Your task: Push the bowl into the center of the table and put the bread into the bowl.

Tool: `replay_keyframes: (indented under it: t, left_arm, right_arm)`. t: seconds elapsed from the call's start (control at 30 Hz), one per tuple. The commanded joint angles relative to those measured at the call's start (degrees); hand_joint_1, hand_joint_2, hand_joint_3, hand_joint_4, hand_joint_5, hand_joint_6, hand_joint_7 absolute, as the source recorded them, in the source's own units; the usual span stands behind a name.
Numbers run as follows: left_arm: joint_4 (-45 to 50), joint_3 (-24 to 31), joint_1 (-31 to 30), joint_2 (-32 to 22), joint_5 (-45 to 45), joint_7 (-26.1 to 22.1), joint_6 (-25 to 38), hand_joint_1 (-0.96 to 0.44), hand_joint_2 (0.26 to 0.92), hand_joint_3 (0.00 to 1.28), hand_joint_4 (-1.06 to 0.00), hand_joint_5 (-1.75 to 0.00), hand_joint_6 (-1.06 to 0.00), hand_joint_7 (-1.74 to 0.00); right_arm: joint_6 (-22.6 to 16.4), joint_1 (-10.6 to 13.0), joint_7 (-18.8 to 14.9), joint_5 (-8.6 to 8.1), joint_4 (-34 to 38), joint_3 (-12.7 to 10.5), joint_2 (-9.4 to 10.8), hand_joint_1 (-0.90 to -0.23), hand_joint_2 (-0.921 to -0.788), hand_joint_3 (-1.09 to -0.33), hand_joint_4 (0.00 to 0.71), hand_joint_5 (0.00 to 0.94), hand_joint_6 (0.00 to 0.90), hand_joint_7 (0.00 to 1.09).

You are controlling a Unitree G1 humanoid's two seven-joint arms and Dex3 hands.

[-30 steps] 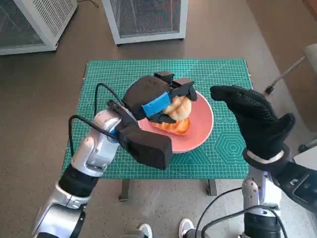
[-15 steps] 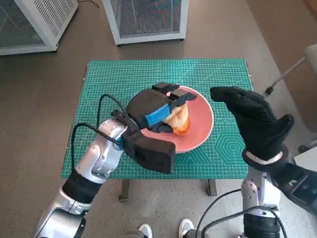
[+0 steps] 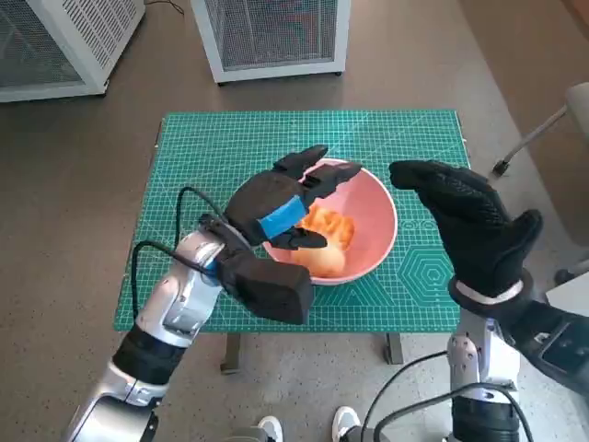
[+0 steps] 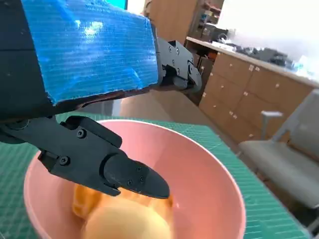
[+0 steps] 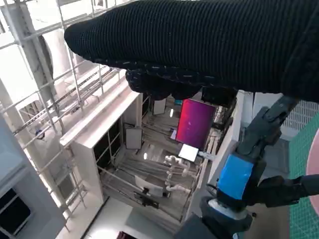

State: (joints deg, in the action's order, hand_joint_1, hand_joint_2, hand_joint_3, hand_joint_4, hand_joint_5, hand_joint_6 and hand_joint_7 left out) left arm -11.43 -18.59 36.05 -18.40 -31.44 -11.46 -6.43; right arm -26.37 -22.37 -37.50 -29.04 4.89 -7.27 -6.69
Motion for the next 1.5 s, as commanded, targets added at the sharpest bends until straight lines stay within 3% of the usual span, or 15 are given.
replay_keyframes:
  t: [0.03, 0.13, 0.43, 0.63, 0.67, 0.73, 0.8, 1.07, 1.1, 1.23, 1.5]
  left_arm:
    - [1.1, 2.6, -1.5, -0.1, 3.9, 0.1, -2.2, -0.62, 0.921, 0.09, -0.07, 0.00, -0.16, -0.15]
    - [1.7, 4.3, -2.1, -0.1, 7.2, -1.0, -3.2, -0.62, 0.921, 0.10, -0.07, 0.00, -0.15, -0.14]
    - [1.2, 11.0, -4.2, 1.5, 24.5, -6.5, -10.4, -0.60, 0.921, 0.14, -0.05, 0.00, -0.17, -0.13]
    - [-0.5, 15.1, -5.3, 5.3, 36.8, -10.1, -17.7, -0.61, 0.921, 0.25, -0.06, 0.00, -0.18, -0.15]
    - [-0.8, 15.5, -5.5, 5.9, 37.9, -10.3, -18.9, -0.62, 0.921, 0.29, -0.07, -0.01, -0.14, -0.25]
    - [-1.2, 16.4, -5.9, 7.2, 39.1, -9.9, -22.0, -0.64, 0.921, 0.34, -0.08, -0.01, -0.06, -0.45]
    - [-1.5, 17.2, -6.2, 8.2, 39.6, -9.1, -24.7, -0.64, 0.921, 0.37, -0.10, -0.01, -0.03, -0.53]
    - [-1.2, 19.8, -7.6, 11.0, 41.7, -7.5, -29.9, -0.65, 0.921, 0.46, -0.17, -0.07, 0.00, -0.72]
    - [-1.3, 20.0, -7.8, 11.2, 42.4, -7.7, -30.3, -0.65, 0.921, 0.47, -0.17, -0.07, 0.00, -0.73]
    - [-2.0, 20.8, -8.5, 11.8, 44.6, -8.6, -31.5, -0.66, 0.921, 0.48, -0.04, -0.35, 0.00, -0.77]
    - [-4.2, 22.8, -8.7, 12.0, 47.4, -10.0, -33.6, -0.66, 0.921, 0.48, 0.00, -0.37, 0.00, -0.69]
  right_arm:
    - [0.2, 1.0, -0.1, 0.51, 1.0, 0.0, 0.0, -0.400, -0.921, -0.502, 0.393, 0.004, 0.034, 0.83]
    - [-0.1, 0.8, 0.1, 0.91, 1.3, -0.2, 0.0, -0.397, -0.921, -0.503, 0.393, 0.004, 0.033, 0.83]
    - [-2.7, -0.5, 2.9, 4.18, 2.4, -0.5, 0.4, -0.394, -0.921, -0.503, 0.392, 0.004, 0.027, 0.84]
    - [-5.1, -1.6, 5.5, 6.80, 3.9, -0.4, 1.2, -0.406, -0.921, -0.493, 0.376, 0.000, 0.020, 0.83]
    - [-5.6, -1.7, 5.8, 7.15, 4.1, -0.4, 1.3, -0.406, -0.921, -0.491, 0.367, 0.000, 0.018, 0.82]
    - [-6.4, -2.1, 6.5, 7.91, 4.8, -0.3, 1.6, -0.404, -0.921, -0.487, 0.354, 0.000, 0.015, 0.82]
    - [-7.1, -2.5, 7.2, 8.58, 5.4, -0.2, 1.8, -0.402, -0.921, -0.485, 0.345, 0.000, 0.013, 0.81]
    - [-9.7, -4.4, 9.1, 10.13, 9.0, -0.1, 2.6, -0.394, -0.921, -0.480, 0.323, 0.000, 0.013, 0.79]
    - [-10.0, -4.7, 9.3, 10.21, 9.5, -0.1, 2.6, -0.394, -0.921, -0.480, 0.322, 0.000, 0.014, 0.79]
    - [-10.7, -5.5, 9.9, 10.42, 11.0, 0.1, 2.9, -0.397, -0.921, -0.473, 0.320, 0.000, 0.018, 0.78]
    - [-11.1, -6.2, 12.1, 12.13, 11.9, 0.9, 3.5, -0.394, -0.921, -0.444, 0.319, 0.000, 0.045, 0.77]
